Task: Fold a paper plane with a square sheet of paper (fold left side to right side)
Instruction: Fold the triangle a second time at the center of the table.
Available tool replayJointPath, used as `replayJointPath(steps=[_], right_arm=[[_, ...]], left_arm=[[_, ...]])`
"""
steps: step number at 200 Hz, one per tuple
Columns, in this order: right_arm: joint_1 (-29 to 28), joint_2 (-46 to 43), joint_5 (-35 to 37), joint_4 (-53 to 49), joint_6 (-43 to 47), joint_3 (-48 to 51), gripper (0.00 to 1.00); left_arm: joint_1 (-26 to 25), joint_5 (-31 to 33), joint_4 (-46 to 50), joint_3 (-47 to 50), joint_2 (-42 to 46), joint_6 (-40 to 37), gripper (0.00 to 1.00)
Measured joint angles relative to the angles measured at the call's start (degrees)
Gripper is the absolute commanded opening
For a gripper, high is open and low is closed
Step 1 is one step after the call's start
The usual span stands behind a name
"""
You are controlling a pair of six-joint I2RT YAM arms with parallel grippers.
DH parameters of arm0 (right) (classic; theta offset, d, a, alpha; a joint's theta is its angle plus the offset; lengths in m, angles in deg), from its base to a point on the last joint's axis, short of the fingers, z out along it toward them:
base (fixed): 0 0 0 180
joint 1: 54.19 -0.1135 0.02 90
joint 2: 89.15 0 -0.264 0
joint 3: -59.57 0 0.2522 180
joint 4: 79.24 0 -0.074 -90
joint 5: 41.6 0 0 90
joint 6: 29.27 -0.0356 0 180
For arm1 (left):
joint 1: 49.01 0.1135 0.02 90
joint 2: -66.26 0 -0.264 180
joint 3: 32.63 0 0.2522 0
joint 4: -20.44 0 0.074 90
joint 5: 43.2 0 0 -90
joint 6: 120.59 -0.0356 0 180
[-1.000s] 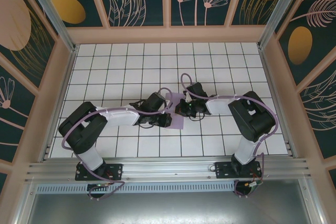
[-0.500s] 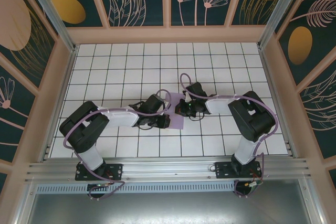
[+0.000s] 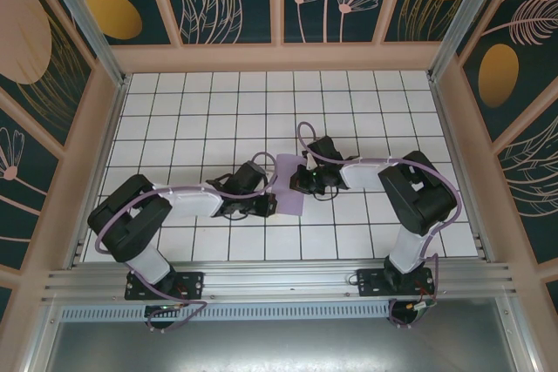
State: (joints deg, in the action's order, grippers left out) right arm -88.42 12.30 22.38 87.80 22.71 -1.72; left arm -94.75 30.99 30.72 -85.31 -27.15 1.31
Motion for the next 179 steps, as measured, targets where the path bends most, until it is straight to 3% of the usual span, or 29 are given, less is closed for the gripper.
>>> replayJointPath(steps=[116, 179], right_arm=[[0.0, 0.1, -0.2, -0.2, 0.0, -0.1, 0.00], [0.0, 0.1, -0.2, -0.3, 0.1, -0.2, 0.00]], left_arm=[[3.5, -0.5, 5.0, 2.3, 8.5, 0.8, 0.00], [3.5, -6.3, 0.3, -1.2, 2.8, 0.1, 0.00]])
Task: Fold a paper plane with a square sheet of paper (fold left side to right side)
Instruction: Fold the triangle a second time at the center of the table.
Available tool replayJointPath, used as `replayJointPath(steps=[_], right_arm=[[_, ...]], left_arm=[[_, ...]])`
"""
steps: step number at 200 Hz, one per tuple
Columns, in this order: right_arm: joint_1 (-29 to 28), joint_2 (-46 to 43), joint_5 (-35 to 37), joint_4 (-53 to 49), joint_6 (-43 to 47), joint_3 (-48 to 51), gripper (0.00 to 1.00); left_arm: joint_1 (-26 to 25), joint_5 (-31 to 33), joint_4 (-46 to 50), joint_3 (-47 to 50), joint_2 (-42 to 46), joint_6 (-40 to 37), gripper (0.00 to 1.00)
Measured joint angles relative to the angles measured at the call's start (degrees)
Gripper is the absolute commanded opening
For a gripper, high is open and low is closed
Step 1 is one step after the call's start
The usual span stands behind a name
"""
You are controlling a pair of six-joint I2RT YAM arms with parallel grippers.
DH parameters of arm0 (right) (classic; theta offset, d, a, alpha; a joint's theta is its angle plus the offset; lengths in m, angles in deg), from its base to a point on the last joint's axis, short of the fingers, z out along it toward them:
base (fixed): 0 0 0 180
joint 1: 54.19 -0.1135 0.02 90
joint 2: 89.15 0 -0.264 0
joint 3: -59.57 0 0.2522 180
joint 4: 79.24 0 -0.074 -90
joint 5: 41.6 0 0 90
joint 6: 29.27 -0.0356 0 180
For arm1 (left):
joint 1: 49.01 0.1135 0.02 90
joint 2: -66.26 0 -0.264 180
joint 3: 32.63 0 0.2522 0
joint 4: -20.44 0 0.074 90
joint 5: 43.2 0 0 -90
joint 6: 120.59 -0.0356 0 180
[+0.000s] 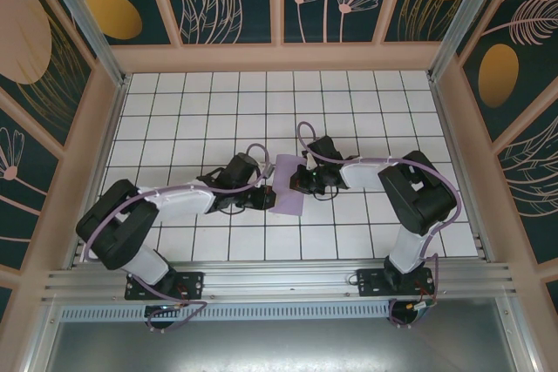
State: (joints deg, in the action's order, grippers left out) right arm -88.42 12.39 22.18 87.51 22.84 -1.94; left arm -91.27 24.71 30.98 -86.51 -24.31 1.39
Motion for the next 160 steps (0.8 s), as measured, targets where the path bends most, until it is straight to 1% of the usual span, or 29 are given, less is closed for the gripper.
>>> replayJointPath(steps=[35, 80, 110, 134, 160], right_arm=[[0.0, 0.0, 0.0, 0.0, 0.1, 0.0, 0.00], [0.0, -0.4, 0.3, -0.2, 0.5, 0.0, 0.00], [-0.2, -4.9, 1.4, -1.9, 1.4, 0.9, 0.00], [-1.9, -9.6, 1.6, -2.4, 1.6, 1.7, 0.00], [-4.8, -9.6, 1.4, -2.3, 1.6, 1.8, 0.00]], left_arm=[[0.0, 0.7, -0.2, -0.3, -4.1, -0.3, 0.00], [0.0, 1.5, -0.5, -0.5, -5.1, -0.3, 0.00], [0.0, 1.6, -1.0, -0.3, -5.2, -0.2, 0.00], [0.0, 1.7, -1.2, -0.2, -5.2, -0.2, 0.00], [0.0, 1.7, -1.2, -0.2, -5.2, -0.2, 0.00]])
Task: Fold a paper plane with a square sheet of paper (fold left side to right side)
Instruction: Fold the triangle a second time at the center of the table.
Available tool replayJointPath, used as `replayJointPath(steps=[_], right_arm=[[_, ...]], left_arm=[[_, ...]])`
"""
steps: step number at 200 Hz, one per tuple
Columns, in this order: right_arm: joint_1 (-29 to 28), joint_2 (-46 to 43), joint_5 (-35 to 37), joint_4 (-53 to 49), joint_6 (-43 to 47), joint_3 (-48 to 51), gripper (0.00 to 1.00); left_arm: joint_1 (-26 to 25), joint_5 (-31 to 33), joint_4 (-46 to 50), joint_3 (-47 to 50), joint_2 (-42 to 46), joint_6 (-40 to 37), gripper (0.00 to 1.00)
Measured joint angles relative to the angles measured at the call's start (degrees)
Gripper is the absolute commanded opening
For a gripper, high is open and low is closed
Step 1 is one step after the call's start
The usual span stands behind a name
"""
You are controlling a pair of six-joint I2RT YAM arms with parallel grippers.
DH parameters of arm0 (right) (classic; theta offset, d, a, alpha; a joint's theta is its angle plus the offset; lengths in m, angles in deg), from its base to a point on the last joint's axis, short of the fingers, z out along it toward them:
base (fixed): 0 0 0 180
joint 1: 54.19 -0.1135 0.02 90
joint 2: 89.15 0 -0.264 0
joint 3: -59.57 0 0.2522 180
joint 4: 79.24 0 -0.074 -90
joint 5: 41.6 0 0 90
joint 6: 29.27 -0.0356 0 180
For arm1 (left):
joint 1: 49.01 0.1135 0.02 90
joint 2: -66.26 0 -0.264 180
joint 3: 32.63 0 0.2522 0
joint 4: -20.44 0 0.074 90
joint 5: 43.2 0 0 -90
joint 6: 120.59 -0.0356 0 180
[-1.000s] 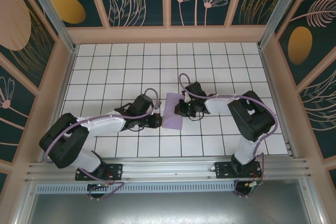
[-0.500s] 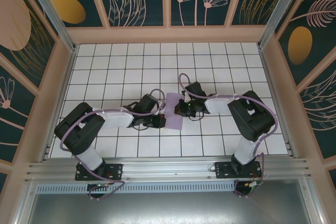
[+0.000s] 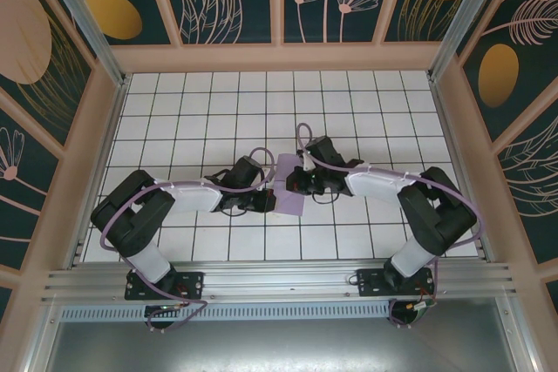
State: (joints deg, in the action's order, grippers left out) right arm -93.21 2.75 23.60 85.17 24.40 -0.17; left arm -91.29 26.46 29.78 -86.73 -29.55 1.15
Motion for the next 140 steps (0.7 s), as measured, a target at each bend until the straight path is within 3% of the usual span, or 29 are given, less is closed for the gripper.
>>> replayJointPath(steps=[140], right_arm=[[-3.6, 7.0, -1.0, 0.5, -0.2, -1.0, 0.00]], left_arm=[[0.0, 0.2, 0.1, 0.0, 0.0, 0.0, 0.00]])
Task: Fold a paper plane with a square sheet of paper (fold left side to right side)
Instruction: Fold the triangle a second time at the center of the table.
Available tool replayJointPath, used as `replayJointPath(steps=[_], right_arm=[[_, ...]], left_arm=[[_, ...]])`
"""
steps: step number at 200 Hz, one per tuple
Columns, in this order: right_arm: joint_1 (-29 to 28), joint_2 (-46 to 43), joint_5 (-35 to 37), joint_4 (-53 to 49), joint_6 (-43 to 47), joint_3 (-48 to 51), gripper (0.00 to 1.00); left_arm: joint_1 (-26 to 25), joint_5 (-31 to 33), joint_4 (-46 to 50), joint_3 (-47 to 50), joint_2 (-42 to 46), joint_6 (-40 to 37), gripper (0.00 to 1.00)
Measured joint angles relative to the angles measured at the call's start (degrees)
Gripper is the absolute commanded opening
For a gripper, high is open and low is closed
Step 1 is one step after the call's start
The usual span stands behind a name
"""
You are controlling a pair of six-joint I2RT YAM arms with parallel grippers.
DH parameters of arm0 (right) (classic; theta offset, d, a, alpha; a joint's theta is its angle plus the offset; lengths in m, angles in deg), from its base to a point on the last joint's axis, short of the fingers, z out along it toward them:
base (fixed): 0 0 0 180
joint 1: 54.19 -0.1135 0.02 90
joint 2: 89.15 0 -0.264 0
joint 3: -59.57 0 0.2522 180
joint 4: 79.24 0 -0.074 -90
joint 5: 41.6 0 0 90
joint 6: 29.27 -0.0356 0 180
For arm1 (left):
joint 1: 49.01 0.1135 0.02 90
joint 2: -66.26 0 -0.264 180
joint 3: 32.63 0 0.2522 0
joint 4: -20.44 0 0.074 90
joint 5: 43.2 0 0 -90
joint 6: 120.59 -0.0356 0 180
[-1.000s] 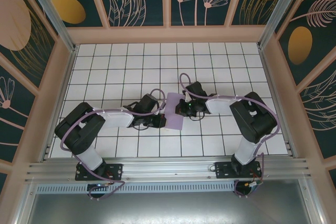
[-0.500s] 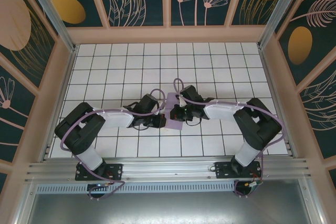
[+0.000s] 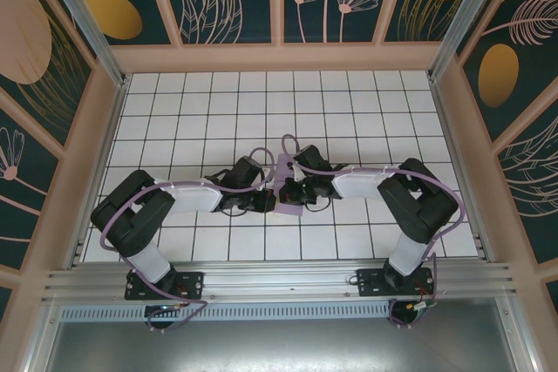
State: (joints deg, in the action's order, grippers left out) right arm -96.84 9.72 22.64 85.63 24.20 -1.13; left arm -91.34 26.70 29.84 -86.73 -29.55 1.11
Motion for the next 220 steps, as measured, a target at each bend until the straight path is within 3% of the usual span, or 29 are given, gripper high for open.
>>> replayJointPath(steps=[102, 220], right_arm=[[0.2, 1.9, 2.4, -4.2, 1.7, -2.9, 0.00], [6.8, 1.9, 2.1, -6.8, 5.0, -3.7, 0.00]], left_arm=[[-0.2, 0.9, 0.0, 0.0, 0.0, -0.4, 0.00], [-0.2, 1.4, -0.2, 0.0, 0.0, -0.6, 0.00]])
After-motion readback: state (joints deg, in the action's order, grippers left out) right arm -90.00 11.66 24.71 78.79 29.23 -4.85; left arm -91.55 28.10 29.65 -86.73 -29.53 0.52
